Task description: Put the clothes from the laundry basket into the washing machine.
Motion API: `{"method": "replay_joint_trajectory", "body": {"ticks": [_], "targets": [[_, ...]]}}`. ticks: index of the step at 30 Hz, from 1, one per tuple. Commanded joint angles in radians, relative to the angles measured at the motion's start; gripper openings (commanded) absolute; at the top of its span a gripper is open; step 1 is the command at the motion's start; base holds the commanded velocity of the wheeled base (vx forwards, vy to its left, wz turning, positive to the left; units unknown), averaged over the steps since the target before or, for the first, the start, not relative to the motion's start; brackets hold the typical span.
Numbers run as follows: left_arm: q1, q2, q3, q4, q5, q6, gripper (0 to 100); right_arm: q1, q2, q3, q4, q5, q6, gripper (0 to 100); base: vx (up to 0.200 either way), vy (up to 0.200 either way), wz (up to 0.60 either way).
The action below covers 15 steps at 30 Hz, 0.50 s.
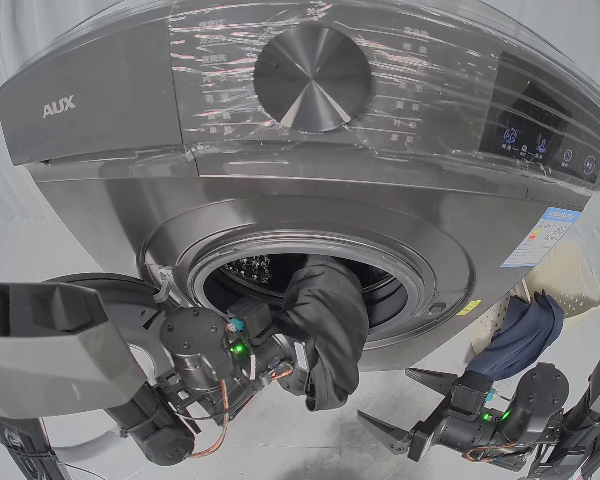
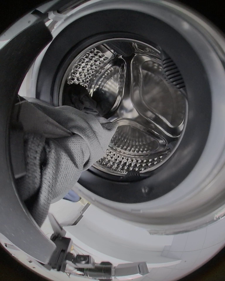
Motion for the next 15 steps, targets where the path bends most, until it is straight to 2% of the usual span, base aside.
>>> {"method": "replay_joint_trajectory", "body": {"ticks": [1, 10, 15], "targets": [[0.031, 0.130, -0.140, 0.006, 0.022, 0.011, 0, 0.011, -0.009, 0.002, -0.001, -0.005, 0.002, 100, 0.000, 0.000, 0.00], [0.118, 0.285, -0.332, 0.009, 0.023, 0.019, 0, 0.012, -0.008, 0.002, -0.001, -0.005, 0.002, 100, 0.000, 0.000, 0.00], [0.143, 0.319, -0.470, 0.090, 0.025, 0.019, 0, 0.012, -0.006, 0.003, -0.001, -0.002, 0.002, 100, 0.000, 0.000, 0.00]]}}
